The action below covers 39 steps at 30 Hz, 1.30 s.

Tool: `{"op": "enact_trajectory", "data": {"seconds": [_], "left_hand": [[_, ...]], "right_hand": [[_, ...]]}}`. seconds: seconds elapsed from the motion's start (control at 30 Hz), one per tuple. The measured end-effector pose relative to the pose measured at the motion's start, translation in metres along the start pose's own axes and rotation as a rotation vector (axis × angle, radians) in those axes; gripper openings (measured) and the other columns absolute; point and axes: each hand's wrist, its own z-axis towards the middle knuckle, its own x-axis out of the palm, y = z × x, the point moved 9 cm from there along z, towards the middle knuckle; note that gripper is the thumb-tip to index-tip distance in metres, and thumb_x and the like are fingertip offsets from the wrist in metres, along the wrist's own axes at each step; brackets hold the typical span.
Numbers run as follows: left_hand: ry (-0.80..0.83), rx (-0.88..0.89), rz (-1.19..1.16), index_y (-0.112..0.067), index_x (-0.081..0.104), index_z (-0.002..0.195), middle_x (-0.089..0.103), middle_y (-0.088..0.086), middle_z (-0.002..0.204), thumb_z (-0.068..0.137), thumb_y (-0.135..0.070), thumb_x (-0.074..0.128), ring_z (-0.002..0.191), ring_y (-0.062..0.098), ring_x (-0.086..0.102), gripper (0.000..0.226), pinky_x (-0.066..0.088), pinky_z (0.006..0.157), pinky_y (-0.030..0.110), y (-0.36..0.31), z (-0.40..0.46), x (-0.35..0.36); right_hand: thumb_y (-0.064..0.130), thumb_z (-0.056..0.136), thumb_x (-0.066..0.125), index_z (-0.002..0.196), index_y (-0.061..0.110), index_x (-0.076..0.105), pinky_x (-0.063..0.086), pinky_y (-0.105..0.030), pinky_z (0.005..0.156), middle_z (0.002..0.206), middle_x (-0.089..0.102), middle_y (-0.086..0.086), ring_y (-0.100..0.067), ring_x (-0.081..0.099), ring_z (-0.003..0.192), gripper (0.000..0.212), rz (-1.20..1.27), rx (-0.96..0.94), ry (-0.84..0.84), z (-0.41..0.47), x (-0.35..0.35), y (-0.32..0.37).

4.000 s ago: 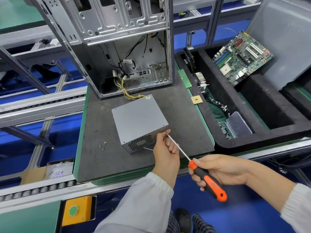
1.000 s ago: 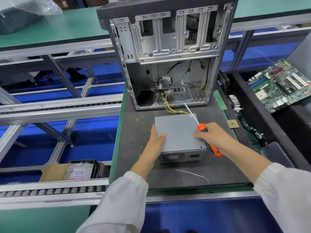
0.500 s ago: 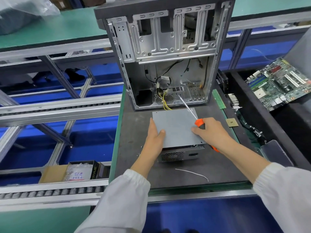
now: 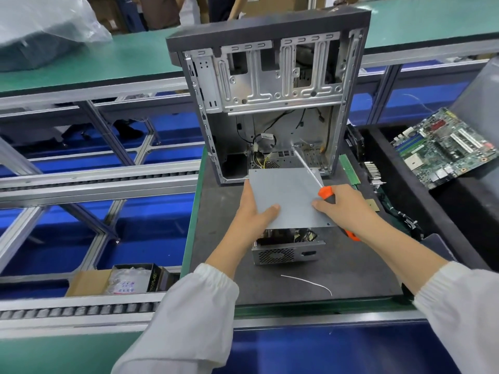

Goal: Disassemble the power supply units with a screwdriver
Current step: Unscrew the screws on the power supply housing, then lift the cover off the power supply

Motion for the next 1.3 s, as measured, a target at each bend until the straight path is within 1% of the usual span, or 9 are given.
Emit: {"op": "enact_trajectory", "data": {"seconds": [0.17, 0.23, 0.37, 0.53, 0.63, 0.93, 1.1, 1.23, 1.3], "left_hand": [[0.3, 0.16, 0.285, -0.048, -0.015, 0.14, 0.008, -0.009, 0.157, 0.071, -0.016, 0.087, 0.137, 0.002, 0.029, 0.127, 0.032, 0.1, 0.002, -0.035, -0.004, 0.005], [0.267, 0.181, 0.536, -0.033, -0.03, 0.146, -0.011, -0.008, 0.161, 0.075, -0.014, 0.083, 0.143, 0.008, 0.021, 0.135, 0.032, 0.105, 0.011, -0.04, -0.003, -0.003], [0.011, 0.328, 0.433, -0.038, 0.014, 0.146, 0.047, -0.006, 0.13, 0.089, -0.002, 0.057, 0.099, -0.003, 0.058, 0.08, 0.047, 0.071, 0.007, -0.067, 0.004, -0.022], [-0.349, 0.068, 0.151, -0.015, 0.069, 0.112, 0.063, 0.002, 0.118, 0.095, -0.002, 0.034, 0.11, 0.015, 0.053, 0.041, 0.042, 0.087, 0.027, -0.051, 0.03, -0.076], [-0.345, 0.005, 0.136, -0.011, 0.068, 0.105, 0.063, 0.005, 0.1, 0.094, 0.001, 0.034, 0.093, 0.019, 0.052, 0.038, 0.041, 0.078, 0.028, -0.047, 0.043, -0.085], [-0.192, -0.256, -0.017, -0.006, 0.043, 0.086, 0.043, 0.012, 0.079, 0.093, 0.0, 0.046, 0.065, 0.025, 0.049, 0.01, 0.044, 0.037, 0.025, -0.039, 0.072, -0.073], [0.088, -0.279, -0.316, -0.005, 0.056, 0.096, 0.061, 0.009, 0.066, 0.099, -0.037, 0.05, 0.061, 0.024, 0.064, 0.032, 0.058, 0.055, 0.032, -0.042, 0.081, -0.021], [0.231, -0.194, -0.324, -0.004, 0.058, 0.12, 0.072, 0.013, 0.107, 0.101, -0.055, 0.031, 0.098, 0.024, 0.07, 0.062, 0.056, 0.087, 0.036, -0.038, 0.094, 0.014], [0.24, -0.048, 0.076, -0.005, 0.057, 0.129, 0.066, 0.011, 0.124, 0.104, -0.045, 0.036, 0.108, 0.018, 0.064, 0.051, 0.049, 0.091, 0.029, -0.034, 0.102, 0.022]], "right_hand": [[0.026, 0.09, 0.063, 0.072, 0.009, 0.055, 0.031, -0.01, 0.043, 0.061, 0.049, -0.002, -0.018, 0.047, 0.061, 0.026, 0.057, -0.076, -0.075, -0.002, -0.032, 0.016], [0.024, 0.09, 0.064, 0.08, 0.001, 0.061, 0.03, -0.012, 0.042, 0.062, 0.052, -0.009, -0.018, 0.047, 0.059, 0.026, 0.082, -0.097, -0.071, 0.0, -0.042, 0.023], [0.023, 0.09, 0.061, 0.079, 0.003, 0.062, 0.033, -0.017, 0.039, 0.053, 0.05, 0.001, -0.01, 0.044, 0.046, 0.023, 0.083, -0.146, -0.102, 0.001, -0.059, 0.037], [0.022, 0.093, 0.06, 0.096, 0.004, 0.065, 0.059, -0.042, 0.059, 0.079, 0.066, -0.023, -0.031, 0.069, 0.068, 0.019, 0.329, -0.203, -0.012, 0.001, -0.055, 0.046], [0.015, 0.093, 0.06, 0.102, 0.023, 0.067, 0.05, -0.019, 0.043, 0.072, 0.07, 0.018, -0.002, 0.07, 0.072, 0.014, 0.305, -0.321, -0.055, -0.006, -0.057, 0.058], [0.027, 0.078, 0.078, 0.117, 0.024, 0.07, 0.051, -0.027, 0.084, 0.097, 0.072, 0.006, -0.01, 0.066, 0.09, 0.04, 0.119, -0.429, -0.295, -0.011, -0.084, 0.048], [0.015, 0.078, 0.076, 0.08, 0.013, 0.074, 0.044, -0.034, 0.053, 0.052, 0.059, -0.01, -0.034, 0.054, 0.051, 0.004, -0.289, -0.422, -0.824, -0.03, -0.124, 0.041], [0.008, 0.079, 0.069, 0.069, 0.009, 0.067, 0.044, -0.037, 0.06, 0.061, 0.063, -0.015, -0.037, 0.055, 0.06, 0.01, -0.278, -0.266, -0.789, -0.011, -0.148, 0.004], [0.005, 0.079, 0.065, 0.056, 0.014, 0.052, 0.033, -0.033, 0.057, 0.053, 0.055, -0.008, -0.032, 0.044, 0.055, 0.027, -0.241, -0.2, -0.738, 0.001, -0.155, -0.019]]}}
